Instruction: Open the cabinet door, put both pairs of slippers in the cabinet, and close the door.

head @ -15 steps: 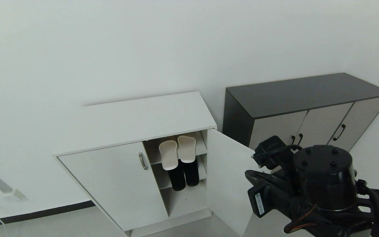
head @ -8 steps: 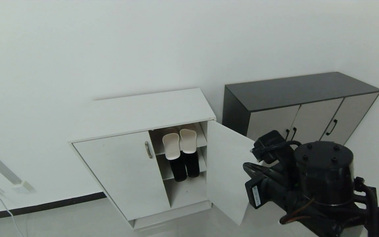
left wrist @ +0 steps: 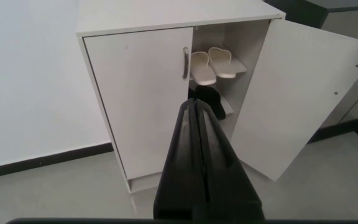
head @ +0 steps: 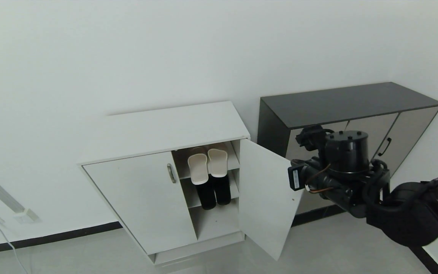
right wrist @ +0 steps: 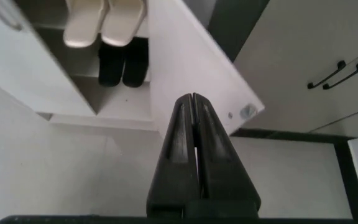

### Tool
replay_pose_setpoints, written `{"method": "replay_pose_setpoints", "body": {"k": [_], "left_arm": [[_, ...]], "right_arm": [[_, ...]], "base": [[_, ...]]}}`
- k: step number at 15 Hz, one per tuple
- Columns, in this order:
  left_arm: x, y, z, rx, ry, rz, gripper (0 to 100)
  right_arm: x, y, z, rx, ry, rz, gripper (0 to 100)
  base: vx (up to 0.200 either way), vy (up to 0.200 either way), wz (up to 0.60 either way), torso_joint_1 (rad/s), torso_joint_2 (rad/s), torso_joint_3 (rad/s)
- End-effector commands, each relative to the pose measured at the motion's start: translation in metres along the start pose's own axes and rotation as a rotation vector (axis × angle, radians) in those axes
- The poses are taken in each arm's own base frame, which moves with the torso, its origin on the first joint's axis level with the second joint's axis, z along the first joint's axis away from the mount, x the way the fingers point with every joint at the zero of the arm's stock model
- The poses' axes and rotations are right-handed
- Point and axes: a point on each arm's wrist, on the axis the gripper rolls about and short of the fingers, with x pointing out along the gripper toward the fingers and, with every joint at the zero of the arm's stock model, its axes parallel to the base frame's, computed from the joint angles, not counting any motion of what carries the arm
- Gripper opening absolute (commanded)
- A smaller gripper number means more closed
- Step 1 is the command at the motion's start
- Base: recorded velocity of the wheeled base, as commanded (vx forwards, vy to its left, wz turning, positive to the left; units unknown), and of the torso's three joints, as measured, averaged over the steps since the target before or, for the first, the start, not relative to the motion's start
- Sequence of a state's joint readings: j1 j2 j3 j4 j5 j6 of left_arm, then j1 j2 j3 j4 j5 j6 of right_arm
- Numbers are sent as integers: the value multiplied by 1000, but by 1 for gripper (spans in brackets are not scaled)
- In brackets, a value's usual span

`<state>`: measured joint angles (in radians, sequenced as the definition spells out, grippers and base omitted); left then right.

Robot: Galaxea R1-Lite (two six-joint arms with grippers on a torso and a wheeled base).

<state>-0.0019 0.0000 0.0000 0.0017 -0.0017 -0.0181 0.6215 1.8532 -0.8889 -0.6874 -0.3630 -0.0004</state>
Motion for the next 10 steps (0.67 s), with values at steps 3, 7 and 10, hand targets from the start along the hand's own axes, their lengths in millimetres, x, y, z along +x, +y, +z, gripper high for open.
{"method": "replay_pose_setpoints", "body": {"k": [3, 7, 10], "left_arm": [[0, 0, 0, 1, 1, 1, 0], [0, 0, 0, 1, 1, 1, 0], [0, 0, 0, 0, 1, 1, 0]], "right_arm": [[46, -19, -3, 22, 12, -28, 0], [70, -28, -16, 27, 43, -41, 0], [87, -35, -25, 31, 61, -61, 0]], "base": [[0, 0, 0, 0, 0, 0], [0, 0, 0, 0, 0, 0], [0, 0, 0, 0, 0, 0]]}}
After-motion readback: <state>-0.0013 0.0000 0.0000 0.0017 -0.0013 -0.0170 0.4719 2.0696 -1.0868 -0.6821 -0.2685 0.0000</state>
